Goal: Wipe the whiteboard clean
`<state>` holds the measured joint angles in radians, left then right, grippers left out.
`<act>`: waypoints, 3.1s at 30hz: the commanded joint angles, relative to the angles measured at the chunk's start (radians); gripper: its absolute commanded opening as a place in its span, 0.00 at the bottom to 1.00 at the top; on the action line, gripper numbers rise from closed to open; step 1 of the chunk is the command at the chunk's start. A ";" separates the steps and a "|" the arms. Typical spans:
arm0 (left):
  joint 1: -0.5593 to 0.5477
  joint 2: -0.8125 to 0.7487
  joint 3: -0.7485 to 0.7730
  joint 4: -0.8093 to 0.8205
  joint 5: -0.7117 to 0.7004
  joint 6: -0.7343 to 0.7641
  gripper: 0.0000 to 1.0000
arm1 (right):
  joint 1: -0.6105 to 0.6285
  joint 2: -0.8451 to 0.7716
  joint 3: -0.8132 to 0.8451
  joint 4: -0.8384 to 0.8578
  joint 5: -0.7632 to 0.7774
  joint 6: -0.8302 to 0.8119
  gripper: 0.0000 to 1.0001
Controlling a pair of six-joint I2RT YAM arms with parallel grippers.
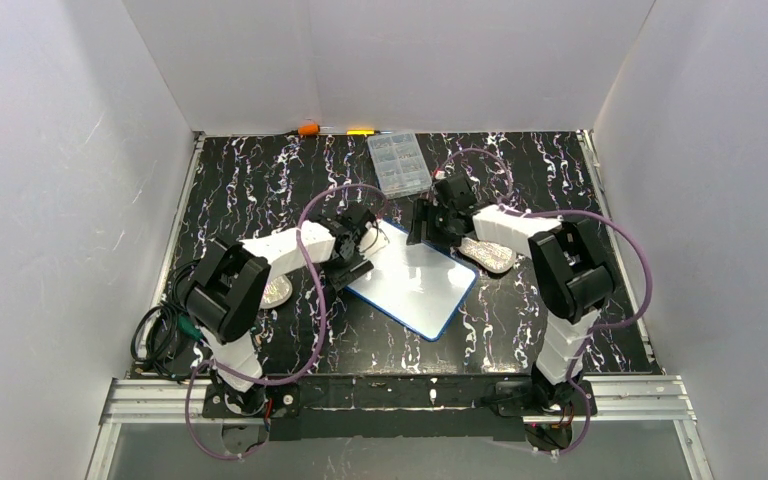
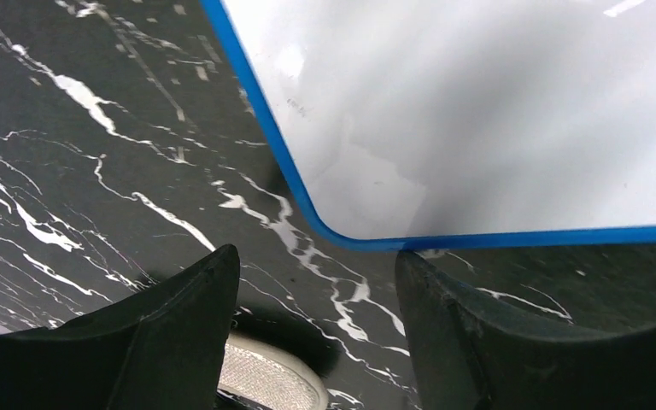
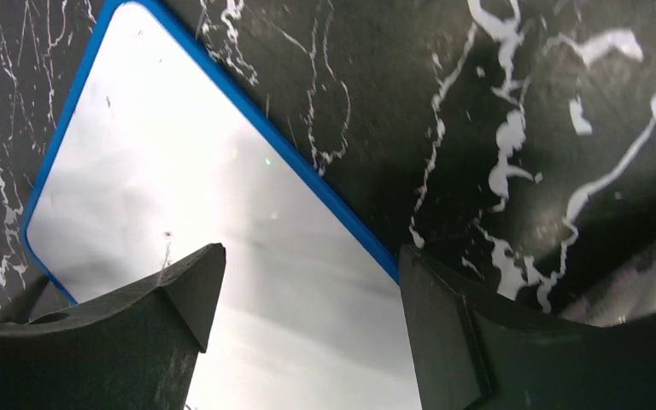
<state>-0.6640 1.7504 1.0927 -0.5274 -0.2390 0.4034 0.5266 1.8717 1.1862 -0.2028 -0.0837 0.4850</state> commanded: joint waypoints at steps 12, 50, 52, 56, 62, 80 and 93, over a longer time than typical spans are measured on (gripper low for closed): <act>0.062 0.235 0.323 -0.147 0.129 -0.193 0.64 | 0.053 -0.359 -0.460 0.096 0.075 0.250 0.85; -0.023 0.216 0.071 0.010 0.377 -0.396 0.55 | 0.041 -0.247 -0.437 0.193 -0.099 0.292 0.86; -0.025 0.236 0.083 0.021 0.390 -0.430 0.54 | 0.043 -0.271 -0.433 0.223 -0.117 0.310 0.85; -0.026 0.281 0.124 0.021 0.403 -0.441 0.54 | 0.044 -0.334 -0.408 0.189 -0.132 0.328 0.85; -0.033 0.300 0.168 0.023 0.426 -0.448 0.53 | 0.042 -0.424 -0.393 0.144 -0.142 0.348 0.84; -0.075 0.368 0.322 0.010 0.452 -0.430 0.51 | 0.008 -0.550 -0.472 0.084 -0.094 0.363 0.83; -0.106 0.415 0.392 -0.017 0.452 -0.429 0.50 | -0.023 -0.577 -0.473 0.087 -0.106 0.363 0.83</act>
<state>-0.7189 2.0602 1.4921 -0.8410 0.0093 0.0078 0.4870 1.3285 0.6888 -0.1932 -0.0700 0.7948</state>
